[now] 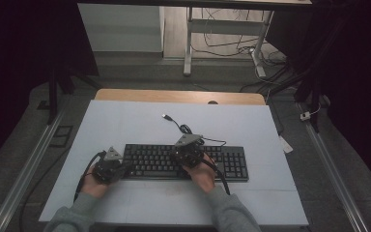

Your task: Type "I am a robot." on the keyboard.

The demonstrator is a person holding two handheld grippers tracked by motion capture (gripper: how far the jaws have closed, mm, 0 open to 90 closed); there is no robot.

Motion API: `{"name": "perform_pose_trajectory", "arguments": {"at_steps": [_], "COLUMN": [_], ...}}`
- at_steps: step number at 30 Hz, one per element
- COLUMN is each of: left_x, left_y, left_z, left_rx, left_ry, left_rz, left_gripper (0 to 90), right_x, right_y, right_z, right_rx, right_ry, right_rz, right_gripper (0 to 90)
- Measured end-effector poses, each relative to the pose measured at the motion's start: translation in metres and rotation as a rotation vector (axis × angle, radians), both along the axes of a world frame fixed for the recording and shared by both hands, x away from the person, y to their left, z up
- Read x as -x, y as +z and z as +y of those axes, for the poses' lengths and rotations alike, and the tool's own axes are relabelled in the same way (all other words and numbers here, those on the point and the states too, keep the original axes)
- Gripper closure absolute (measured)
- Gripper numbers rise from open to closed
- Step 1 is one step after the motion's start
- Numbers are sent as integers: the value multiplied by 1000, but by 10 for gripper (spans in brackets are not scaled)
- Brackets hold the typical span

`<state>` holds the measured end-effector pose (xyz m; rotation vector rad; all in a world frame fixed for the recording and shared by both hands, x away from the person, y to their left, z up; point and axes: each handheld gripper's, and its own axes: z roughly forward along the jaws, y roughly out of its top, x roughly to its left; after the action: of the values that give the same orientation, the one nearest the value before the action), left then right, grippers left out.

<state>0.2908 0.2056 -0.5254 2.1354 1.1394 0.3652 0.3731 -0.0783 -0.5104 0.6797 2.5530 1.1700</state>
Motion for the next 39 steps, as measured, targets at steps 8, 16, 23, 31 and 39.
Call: {"name": "perform_pose_trajectory", "arguments": {"at_steps": [8, 16, 23, 31, 39], "left_x": [4, 5, 4, 5, 4], "left_y": [7, 9, 11, 12, 12], "left_z": [3, 7, 10, 9, 9], "left_rx": [44, 81, 120, 134, 165], "left_ry": [12, 18, 26, 18, 31], "left_rz": [-37, -51, -48, -52, -27], "left_gripper": [890, 841, 661, 518, 338], "right_x": [0, 1, 4, 7, 11], "right_y": [7, 10, 17, 22, 23], "right_z": [-8, -12, -23, -36, -50], "right_rx": [-34, -47, -72, -81, -87], "right_ry": [-7, 6, 9, -5, -26], "right_rz": [0, 4, 15, 13, 14], "right_gripper": [897, 862, 705, 613, 585]}}
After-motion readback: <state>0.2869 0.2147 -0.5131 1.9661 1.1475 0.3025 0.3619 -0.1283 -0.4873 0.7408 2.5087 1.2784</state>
